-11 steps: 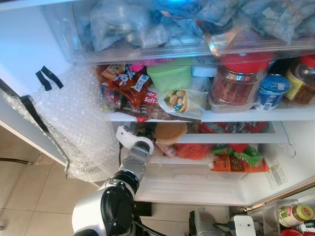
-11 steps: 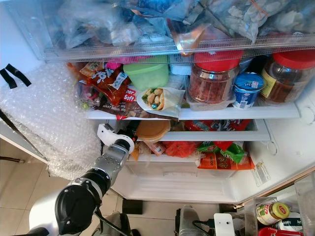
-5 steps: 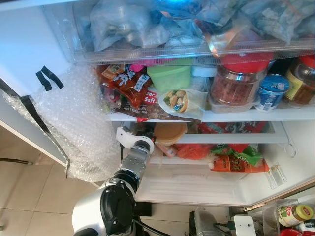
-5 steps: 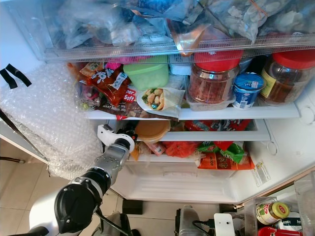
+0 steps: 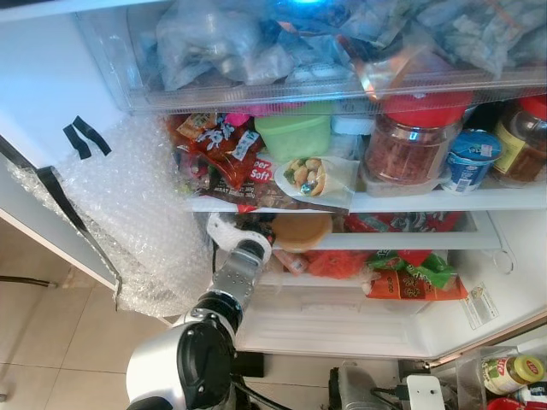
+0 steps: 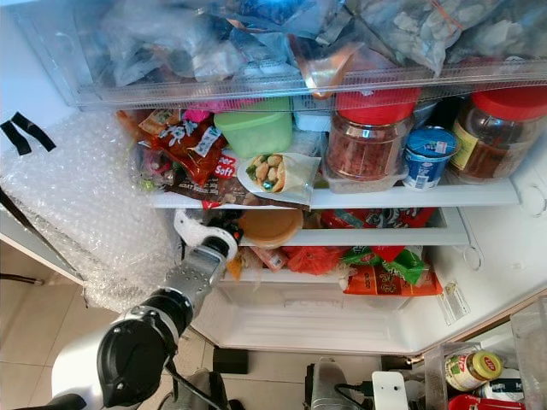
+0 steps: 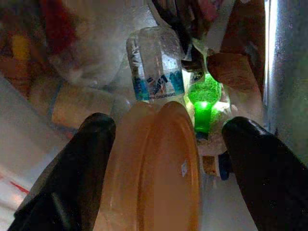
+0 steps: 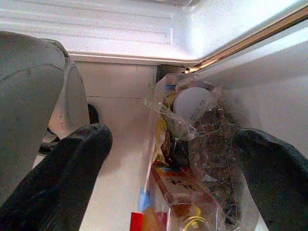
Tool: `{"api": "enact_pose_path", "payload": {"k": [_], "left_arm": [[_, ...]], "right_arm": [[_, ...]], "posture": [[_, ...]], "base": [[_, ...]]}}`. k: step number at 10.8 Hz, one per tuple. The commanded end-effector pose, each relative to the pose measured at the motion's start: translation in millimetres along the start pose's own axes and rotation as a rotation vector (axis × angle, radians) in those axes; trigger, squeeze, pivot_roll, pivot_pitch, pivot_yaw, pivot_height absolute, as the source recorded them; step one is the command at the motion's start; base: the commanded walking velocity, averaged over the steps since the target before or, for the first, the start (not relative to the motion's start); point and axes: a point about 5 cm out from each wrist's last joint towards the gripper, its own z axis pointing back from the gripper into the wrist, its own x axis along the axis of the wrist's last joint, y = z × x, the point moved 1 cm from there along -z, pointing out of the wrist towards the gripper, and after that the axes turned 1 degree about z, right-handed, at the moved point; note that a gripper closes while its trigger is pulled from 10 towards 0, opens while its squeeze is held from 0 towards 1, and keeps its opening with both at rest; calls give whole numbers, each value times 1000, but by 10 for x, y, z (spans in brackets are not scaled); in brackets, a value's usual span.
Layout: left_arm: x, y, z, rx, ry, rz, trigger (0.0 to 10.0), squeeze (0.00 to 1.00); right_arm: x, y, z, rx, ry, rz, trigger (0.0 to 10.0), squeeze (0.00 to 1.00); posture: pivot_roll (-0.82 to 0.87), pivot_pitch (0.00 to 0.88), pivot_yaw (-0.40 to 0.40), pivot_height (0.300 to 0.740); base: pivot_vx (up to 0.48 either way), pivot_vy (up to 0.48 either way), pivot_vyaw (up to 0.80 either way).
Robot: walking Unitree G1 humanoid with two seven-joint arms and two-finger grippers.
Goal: Restocking fridge
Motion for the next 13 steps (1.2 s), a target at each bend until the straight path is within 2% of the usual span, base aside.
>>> {"api": "enact_pose_path", "payload": {"k": [1, 9, 13], "left_arm": [[-699, -157, 78, -48, 136, 89, 10000, 0], [-561, -104, 150, -54, 68, 101, 10000, 0], [-572, -9, 357, -44, 116, 52, 10000, 0]], "right_arm": [[-101, 301, 76, 97, 34, 1, 10000, 0], [-98, 283, 72, 97, 31, 2, 10000, 0], [-96, 275, 70, 93, 30, 2, 10000, 0]], "posture": [[-196, 114, 160, 660], [-187, 112, 154, 660], [-188, 110, 154, 660]], "base": [[0, 0, 0], [0, 0, 0], [0, 0, 0]]}}
